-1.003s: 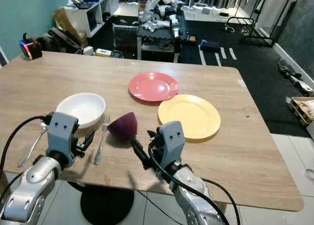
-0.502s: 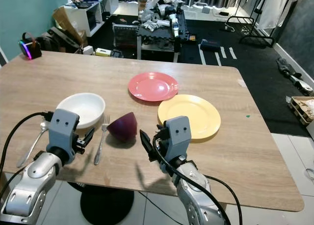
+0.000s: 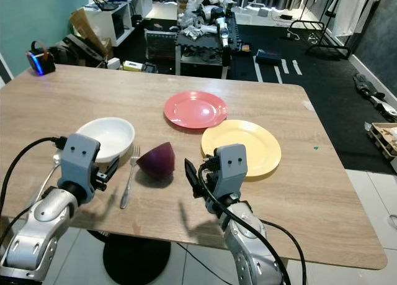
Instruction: Setting the table
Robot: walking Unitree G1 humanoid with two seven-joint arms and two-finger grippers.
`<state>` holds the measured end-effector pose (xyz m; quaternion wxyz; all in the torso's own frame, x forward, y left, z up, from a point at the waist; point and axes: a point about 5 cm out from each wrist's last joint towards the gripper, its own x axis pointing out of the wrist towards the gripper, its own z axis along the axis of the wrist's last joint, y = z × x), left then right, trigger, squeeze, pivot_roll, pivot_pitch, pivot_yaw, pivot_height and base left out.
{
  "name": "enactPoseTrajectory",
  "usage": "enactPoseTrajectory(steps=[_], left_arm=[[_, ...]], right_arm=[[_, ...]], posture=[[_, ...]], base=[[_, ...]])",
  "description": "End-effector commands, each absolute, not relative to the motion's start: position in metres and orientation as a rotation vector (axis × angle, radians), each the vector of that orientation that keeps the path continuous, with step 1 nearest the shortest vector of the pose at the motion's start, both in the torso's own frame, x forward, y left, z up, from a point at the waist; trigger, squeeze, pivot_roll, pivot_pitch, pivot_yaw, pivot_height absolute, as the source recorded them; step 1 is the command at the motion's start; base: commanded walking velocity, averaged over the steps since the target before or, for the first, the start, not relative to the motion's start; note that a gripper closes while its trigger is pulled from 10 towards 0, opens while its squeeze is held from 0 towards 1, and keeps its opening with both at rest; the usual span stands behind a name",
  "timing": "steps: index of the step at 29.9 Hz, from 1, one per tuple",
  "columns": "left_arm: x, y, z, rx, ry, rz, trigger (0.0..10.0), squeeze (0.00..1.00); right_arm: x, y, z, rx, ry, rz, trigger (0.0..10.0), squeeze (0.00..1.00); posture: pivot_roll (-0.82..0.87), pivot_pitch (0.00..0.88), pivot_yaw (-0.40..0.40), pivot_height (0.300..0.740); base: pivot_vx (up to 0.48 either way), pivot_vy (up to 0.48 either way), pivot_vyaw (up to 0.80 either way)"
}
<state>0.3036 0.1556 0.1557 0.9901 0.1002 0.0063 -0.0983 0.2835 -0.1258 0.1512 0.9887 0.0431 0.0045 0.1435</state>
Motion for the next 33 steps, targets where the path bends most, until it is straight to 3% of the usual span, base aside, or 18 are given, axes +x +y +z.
enactPoseTrajectory(steps=[1, 2, 5, 9, 11, 15, 22, 26, 30, 33], left_arm=[[0.302, 0.154, 0.151, 0.213, 0.026, -0.198, 10.0, 0.0], [0.302, 0.152, 0.156, 0.206, 0.001, -0.205, 10.0, 0.0], [0.302, 0.145, 0.174, 0.309, -0.102, -0.278, 10.0, 0.0], [0.304, 0.14, 0.185, 0.433, -0.171, -0.344, 10.0, 0.0], [0.312, 0.138, 0.202, 0.493, -0.213, -0.457, 10.0, 0.0], [0.324, 0.137, 0.222, 0.502, -0.232, -0.589, 10.0, 0.0], [0.346, 0.13, 0.222, 0.425, -0.18, -0.659, 10.0, 0.0], [0.357, 0.124, 0.216, 0.369, -0.124, -0.718, 10.0, 0.0], [0.355, 0.108, 0.215, 0.332, -0.121, -0.828, 10.0, 0.0], [0.352, 0.103, 0.216, 0.322, -0.132, -0.852, 10.0, 0.0]], right_arm=[[0.288, -0.135, 0.143, 0.088, 0.061, 0.207, 10.0, 0.0], [0.298, -0.146, 0.134, 0.231, 0.107, 0.081, 10.0, 0.0], [0.308, -0.154, 0.131, 0.383, 0.116, 0.001, 10.0, 0.0], [0.313, -0.158, 0.133, 0.41, 0.106, -0.021, 10.0, 0.0], [0.321, -0.167, 0.135, 0.462, 0.095, -0.066, 10.0, 0.0], [0.329, -0.182, 0.143, 0.498, 0.047, -0.134, 10.0, 0.0], [0.328, -0.202, 0.151, 0.376, -0.036, -0.227, 10.0, 0.0], [0.324, -0.207, 0.16, 0.153, -0.1, -0.221, 10.0, 0.0], [0.323, -0.189, 0.16, -0.107, -0.144, -0.096, 10.0, 0.0], [0.323, -0.18, 0.158, -0.165, -0.149, -0.041, 10.0, 0.0]], posture=[[-0.02, 0.0, 0.077, 0.74], [-0.02, 0.0, 0.078, 0.74], [-0.02, 0.0, 0.075, 0.74], [-0.01, 0.0, 0.069, 0.74], [0.01, 0.0, 0.067, 0.74], [0.0, 0.013, 0.084, 0.74], [-0.03, 0.062, 0.1, 0.74], [-0.05, 0.079, 0.115, 0.74], [-0.06, 0.085, 0.127, 0.74], [-0.05, 0.085, 0.125, 0.74]], base=[[0.0, 0.0, 0.0], [0.0, 0.0, 0.0], [0.0, 0.0, 0.0], [0.0, 0.0, 0.0], [0.0, 0.0, 0.0], [0.0, 0.0, 0.0], [0.0, 0.0, 0.0], [0.0, 0.0, 0.0], [0.0, 0.0, 0.0], [0.0, 0.0, 0.0]])
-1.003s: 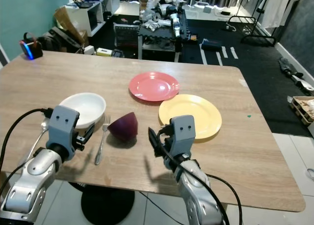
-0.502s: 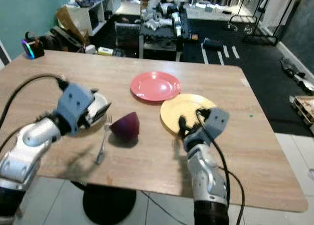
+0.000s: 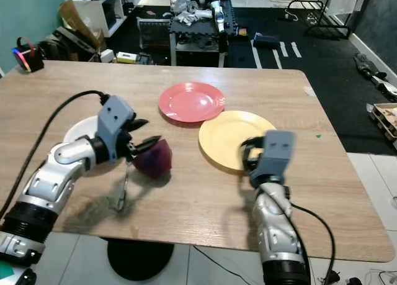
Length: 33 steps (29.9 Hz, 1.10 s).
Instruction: Setting the table
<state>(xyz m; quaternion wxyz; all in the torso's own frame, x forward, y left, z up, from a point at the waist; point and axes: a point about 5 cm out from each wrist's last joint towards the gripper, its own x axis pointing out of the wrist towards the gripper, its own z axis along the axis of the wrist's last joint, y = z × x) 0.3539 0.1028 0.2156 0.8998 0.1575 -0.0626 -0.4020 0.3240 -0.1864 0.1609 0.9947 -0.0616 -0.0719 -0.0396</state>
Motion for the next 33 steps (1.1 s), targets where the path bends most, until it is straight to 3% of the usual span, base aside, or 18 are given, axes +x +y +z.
enactPoseTrajectory(steps=[1, 3, 9, 17, 18, 22, 28, 33], left_arm=[[0.352, 0.103, 0.216, 0.322, -0.132, -0.852, 10.0, 0.0], [0.345, 0.101, 0.216, 0.303, -0.149, -0.857, 10.0, 0.0], [0.33, 0.105, 0.221, 0.187, -0.178, -0.84, 10.0, 0.0], [0.308, 0.107, 0.217, 0.118, -0.166, -0.849, 10.0, 0.0], [0.304, 0.108, 0.215, 0.106, -0.16, -0.845, 10.0, 0.0], [0.297, 0.111, 0.211, 0.081, -0.138, -0.825, 10.0, 0.0], [0.293, 0.11, 0.211, 0.07, -0.121, -0.805, 10.0, 0.0], [0.291, 0.111, 0.21, 0.072, -0.112, -0.792, 10.0, 0.0]], right_arm=[[0.323, -0.18, 0.158, -0.165, -0.149, -0.041, 10.0, 0.0], [0.329, -0.155, 0.151, -0.341, -0.093, 0.087, 10.0, 0.0], [0.34, -0.122, 0.126, -0.577, 0.077, 0.212, 10.0, 0.0], [0.34, -0.106, 0.115, -0.672, 0.144, 0.331, 10.0, 0.0], [0.34, -0.104, 0.115, -0.665, 0.15, 0.339, 10.0, 0.0], [0.347, -0.106, 0.126, -0.353, 0.185, 0.284, 10.0, 0.0], [0.361, -0.133, 0.132, -0.334, 0.168, 0.134, 10.0, 0.0], [0.363, -0.147, 0.144, -0.02, 0.116, 0.099, 10.0, 0.0]], posture=[[-0.05, 0.085, 0.125, 0.74], [-0.04, 0.081, 0.119, 0.74], [-0.02, 0.065, 0.109, 0.74], [-0.02, 0.049, 0.102, 0.74], [-0.02, 0.045, 0.1, 0.74], [-0.02, 0.032, 0.094, 0.74], [-0.01, 0.023, 0.09, 0.74], [-0.02, 0.023, 0.087, 0.74]], base=[[0.0, 0.0, 0.0], [0.0, 0.0, 0.0], [0.0, 0.0, 0.0], [0.0, 0.0, 0.0], [0.0, 0.0, 0.0], [0.0, 0.0, 0.0], [0.0, 0.0, 0.0], [0.0, 0.0, 0.0]])
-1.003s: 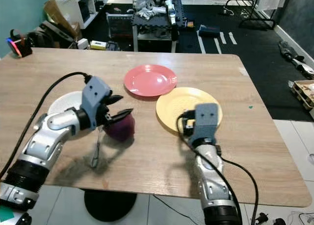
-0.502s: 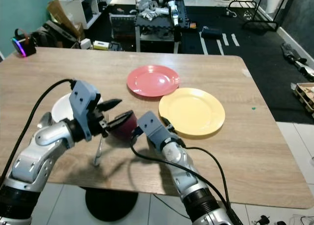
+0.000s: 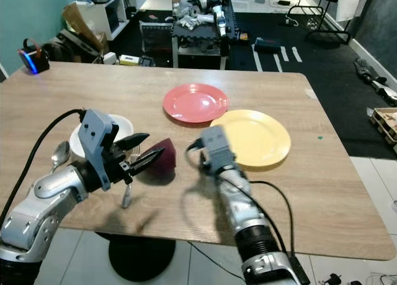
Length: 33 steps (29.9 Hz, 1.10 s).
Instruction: Setting the table
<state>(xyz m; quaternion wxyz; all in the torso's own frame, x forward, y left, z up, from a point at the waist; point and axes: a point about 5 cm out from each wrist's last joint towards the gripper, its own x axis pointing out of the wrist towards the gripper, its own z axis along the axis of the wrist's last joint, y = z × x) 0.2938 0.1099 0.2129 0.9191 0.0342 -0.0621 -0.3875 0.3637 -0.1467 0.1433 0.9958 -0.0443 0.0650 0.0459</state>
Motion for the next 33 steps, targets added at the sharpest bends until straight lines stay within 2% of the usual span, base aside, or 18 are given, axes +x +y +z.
enactPoseTrajectory(steps=[1, 2, 5, 7, 9, 12, 13, 17, 18, 20, 25, 28, 33], left_arm=[[0.291, 0.112, 0.21, 0.073, -0.112, -0.79, 10.0, 0.0], [0.29, 0.112, 0.209, 0.073, -0.108, -0.787, 10.0, 0.0], [0.29, 0.112, 0.209, 0.073, -0.105, -0.787, 10.0, 0.0], [0.29, 0.111, 0.209, 0.073, -0.101, -0.787, 10.0, 0.0], [0.291, 0.11, 0.209, 0.074, -0.1, -0.781, 10.0, 0.0], [0.29, 0.11, 0.209, 0.073, -0.1, -0.776, 10.0, 0.0], [0.29, 0.111, 0.208, 0.074, -0.096, -0.769, 10.0, 0.0], [0.289, 0.112, 0.207, 0.076, -0.091, -0.765, 10.0, 0.0], [0.289, 0.112, 0.207, 0.076, -0.091, -0.765, 10.0, 0.0], [0.288, 0.112, 0.206, 0.075, -0.088, -0.765, 10.0, 0.0], [0.289, 0.112, 0.205, 0.074, -0.084, -0.767, 10.0, 0.0], [0.289, 0.11, 0.205, 0.071, -0.082, -0.773, 10.0, 0.0], [0.29, 0.109, 0.206, 0.068, -0.087, -0.77, 10.0, 0.0]], right_arm=[[0.363, -0.148, 0.146, 0.009, 0.106, 0.097, 10.0, 0.0], [0.364, -0.156, 0.153, 0.071, 0.065, 0.068, 10.0, 0.0], [0.366, -0.163, 0.156, 0.098, 0.051, 0.041, 10.0, 0.0], [0.37, -0.177, 0.146, 0.079, 0.123, -0.049, 10.0, 0.0], [0.372, -0.194, 0.135, 0.154, 0.174, -0.217, 10.0, 0.0], [0.371, -0.205, 0.133, 0.203, 0.161, -0.294, 10.0, 0.0], [0.369, -0.217, 0.136, 0.164, 0.12, -0.361, 10.0, 0.0], [0.365, -0.233, 0.145, 0.102, 0.033, -0.453, 10.0, 0.0], [0.365, -0.233, 0.145, 0.102, 0.033, -0.453, 10.0, 0.0], [0.361, -0.242, 0.16, 0.081, -0.086, -0.438, 10.0, 0.0], [0.359, -0.249, 0.167, 0.076, -0.141, -0.44, 10.0, 0.0], [0.358, -0.258, 0.157, 0.012, -0.074, -0.49, 10.0, 0.0], [0.354, -0.258, 0.137, 0.002, 0.026, -0.551, 10.0, 0.0]], posture=[[-0.02, 0.023, 0.087, 0.74], [-0.02, 0.025, 0.089, 0.74], [-0.02, 0.024, 0.09, 0.74], [-0.02, 0.023, 0.091, 0.74], [-0.02, 0.023, 0.091, 0.74], [0.0, 0.021, 0.086, 0.74], [0.0, 0.02, 0.086, 0.74], [0.0, 0.02, 0.085, 0.74], [0.0, 0.02, 0.085, 0.74], [0.0, 0.019, 0.088, 0.74], [-0.01, 0.016, 0.093, 0.74], [-0.02, 0.012, 0.093, 0.74], [-0.01, 0.008, 0.091, 0.74]], base=[[0.0, 0.0, 0.0], [0.0, 0.0, 0.0], [0.0, 0.0, 0.0], [0.0, 0.0, 0.0], [0.0, 0.0, 0.0], [0.0, 0.0, 0.0], [0.0, 0.0, 0.0], [0.0, 0.0, 0.0], [0.0, 0.0, 0.0], [0.0, 0.0, 0.0], [0.0, 0.0, 0.0], [0.0, 0.0, 0.0], [0.0, 0.0, 0.0]])
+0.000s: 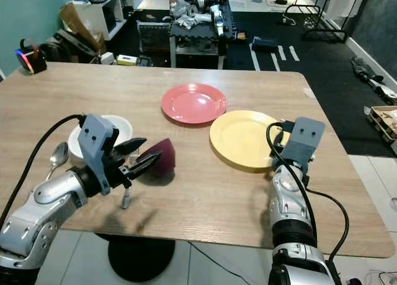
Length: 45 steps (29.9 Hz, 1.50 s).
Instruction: Setting the table
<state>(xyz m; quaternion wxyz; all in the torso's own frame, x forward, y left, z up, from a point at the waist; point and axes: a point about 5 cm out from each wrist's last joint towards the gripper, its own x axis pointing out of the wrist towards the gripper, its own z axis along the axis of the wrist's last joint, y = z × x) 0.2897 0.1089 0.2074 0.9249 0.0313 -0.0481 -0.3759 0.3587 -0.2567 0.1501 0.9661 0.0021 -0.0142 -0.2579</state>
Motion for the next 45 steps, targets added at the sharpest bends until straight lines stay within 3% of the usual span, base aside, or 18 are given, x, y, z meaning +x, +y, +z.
enactPoseTrajectory(steps=[1, 10, 16, 17, 19, 20, 23, 35, 39, 41, 45], left_arm=[[0.29, 0.109, 0.206, 0.068, -0.087, -0.77, 10.0, 0.0], [0.289, 0.111, 0.205, 0.071, -0.083, -0.764, 10.0, 0.0], [0.29, 0.111, 0.205, 0.068, -0.081, -0.758, 10.0, 0.0], [0.29, 0.111, 0.206, 0.067, -0.082, -0.755, 10.0, 0.0], [0.291, 0.111, 0.206, 0.067, -0.083, -0.753, 10.0, 0.0], [0.291, 0.111, 0.206, 0.067, -0.083, -0.75, 10.0, 0.0], [0.291, 0.113, 0.206, 0.066, -0.082, -0.741, 10.0, 0.0], [0.293, 0.113, 0.205, 0.062, -0.074, -0.725, 10.0, 0.0], [0.293, 0.112, 0.204, 0.061, -0.074, -0.723, 10.0, 0.0], [0.293, 0.113, 0.204, 0.059, -0.073, -0.723, 10.0, 0.0], [0.293, 0.113, 0.204, 0.058, -0.072, -0.725, 10.0, 0.0]], right_arm=[[0.354, -0.258, 0.136, -0.005, 0.027, -0.562, 10.0, 0.0], [0.355, -0.25, 0.12, 0.148, 0.125, -0.517, 10.0, 0.0], [0.356, -0.224, 0.089, 0.252, 0.375, -0.326, 10.0, 0.0], [0.356, -0.221, 0.087, 0.26, 0.39, -0.31, 0.7, 0.0], [0.356, -0.22, 0.086, 0.265, 0.4, -0.299, 0.7, 0.0], [0.357, -0.218, 0.086, 0.292, 0.394, -0.295, 0.0, 0.0], [0.36, -0.216, 0.092, 0.383, 0.348, -0.283, 0.0, 0.0], [0.363, -0.215, 0.107, 0.432, 0.261, -0.158, 0.0, 0.02], [0.361, -0.216, 0.112, 0.376, 0.251, -0.068, 0.0, 0.02], [0.352, -0.218, 0.114, 0.238, 0.277, 0.091, 0.0, 0.02], [0.342, -0.218, 0.112, 0.137, 0.31, 0.201, 0.0, 0.01]], posture=[[-0.01, 0.008, 0.091, 0.74], [-0.01, 0.006, 0.092, 0.74], [-0.01, 0.009, 0.093, 0.74], [-0.01, 0.01, 0.09, 0.74], [-0.01, 0.01, 0.09, 0.74], [-0.01, 0.01, 0.09, 0.74], [-0.01, 0.011, 0.089, 0.74], [-0.01, 0.018, 0.09, 0.74], [-0.01, 0.019, 0.089, 0.74], [-0.02, 0.021, 0.089, 0.74], [-0.02, 0.023, 0.09, 0.74]], base=[[0.0, 0.0, 0.0], [0.0, 0.0, 0.0], [0.0, 0.0, 0.0], [0.0, 0.0, 0.0], [0.0, 0.0, 0.0], [0.0, 0.0, 0.0], [0.0, 0.0, 0.0], [0.0, 0.0, 0.0], [0.0, 0.0, 0.0], [0.0, 0.0, 0.0], [0.0, 0.0, 0.0]])
